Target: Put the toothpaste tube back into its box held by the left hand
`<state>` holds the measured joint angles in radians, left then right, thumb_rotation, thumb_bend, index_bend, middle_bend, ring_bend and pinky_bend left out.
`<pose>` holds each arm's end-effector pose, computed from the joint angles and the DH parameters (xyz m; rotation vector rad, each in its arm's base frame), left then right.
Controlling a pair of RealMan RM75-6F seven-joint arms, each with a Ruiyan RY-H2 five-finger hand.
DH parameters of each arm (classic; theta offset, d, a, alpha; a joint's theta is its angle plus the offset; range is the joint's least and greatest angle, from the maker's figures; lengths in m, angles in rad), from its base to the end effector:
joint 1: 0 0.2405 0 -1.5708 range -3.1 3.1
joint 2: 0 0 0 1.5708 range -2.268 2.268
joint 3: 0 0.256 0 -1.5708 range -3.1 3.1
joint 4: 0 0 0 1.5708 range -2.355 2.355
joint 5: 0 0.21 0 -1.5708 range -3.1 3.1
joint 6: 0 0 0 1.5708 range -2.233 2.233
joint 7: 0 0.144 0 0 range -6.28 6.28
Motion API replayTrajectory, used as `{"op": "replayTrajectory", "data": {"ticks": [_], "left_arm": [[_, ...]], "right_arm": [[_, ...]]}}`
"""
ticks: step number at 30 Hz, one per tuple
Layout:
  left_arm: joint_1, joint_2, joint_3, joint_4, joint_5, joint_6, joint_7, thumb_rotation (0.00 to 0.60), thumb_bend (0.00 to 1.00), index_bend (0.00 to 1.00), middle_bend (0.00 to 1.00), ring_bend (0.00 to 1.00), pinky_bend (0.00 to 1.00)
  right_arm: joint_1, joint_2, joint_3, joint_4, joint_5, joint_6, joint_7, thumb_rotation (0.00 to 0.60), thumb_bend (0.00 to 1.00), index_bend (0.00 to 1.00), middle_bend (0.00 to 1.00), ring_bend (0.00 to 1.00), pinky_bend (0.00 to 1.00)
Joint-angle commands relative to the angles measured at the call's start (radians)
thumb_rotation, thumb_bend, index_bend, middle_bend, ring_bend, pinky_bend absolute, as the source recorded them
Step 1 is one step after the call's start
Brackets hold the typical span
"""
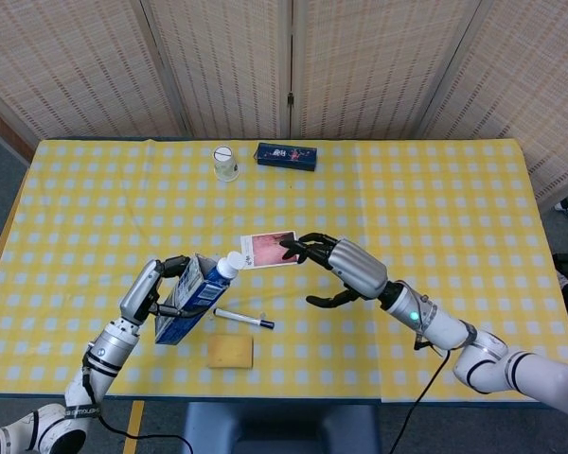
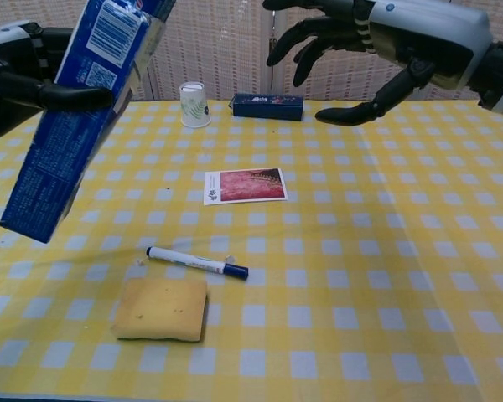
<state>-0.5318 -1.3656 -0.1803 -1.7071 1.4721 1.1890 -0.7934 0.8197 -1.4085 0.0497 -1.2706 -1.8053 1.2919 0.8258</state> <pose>-0.1478 0.2935 0.0581 -1.3496 -1.8126 -1.8165 -0.1207 -0.3444 0.0510 2.0962 -1.1489 1.7318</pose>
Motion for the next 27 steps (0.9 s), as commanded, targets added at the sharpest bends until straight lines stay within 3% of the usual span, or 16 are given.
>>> {"op": "replayTrajectory", "data": {"ticks": [1, 9, 18, 27], "left_arm": [[-0.003, 0.001, 0.002, 0.007, -0.008, -0.017, -0.03, 0.6, 0.16, 0.64, 0.65, 0.57, 0.69], [-0.02, -0.03, 0.015, 0.04, 0.003, -0.041, -0.044, 0.6, 0.16, 0.64, 0.65, 0.57, 0.69], [-0.041, -0.059, 0.019, 0.058, 0.0, -0.067, -0.046, 0.6, 0.16, 0.64, 0.65, 0.57, 0.69], [-0.054, -0.069, 0.021, 0.042, -0.001, -0.08, -0.017, 0.6, 0.16, 0.64, 0.65, 0.57, 0.69]], "right_arm": [[-0.005, -0.037, -0.02, 0.071, -0.03, 0.106, 0.195, 0.6, 0.31, 0.0, 0.26, 0.34, 0.16], [0.022, -0.023, -0.049, 0.075, -0.046, 0.139, 0.426, 0.6, 0.35, 0.0, 0.25, 0.32, 0.16], [0.057, -0.008, -0.097, 0.049, -0.086, 0.119, 0.484, 0.6, 0.36, 0.0, 0.25, 0.28, 0.14], [0.086, -0.003, -0.11, 0.013, -0.085, 0.09, 0.477, 0.6, 0.36, 0.0, 0.25, 0.28, 0.14]]}}
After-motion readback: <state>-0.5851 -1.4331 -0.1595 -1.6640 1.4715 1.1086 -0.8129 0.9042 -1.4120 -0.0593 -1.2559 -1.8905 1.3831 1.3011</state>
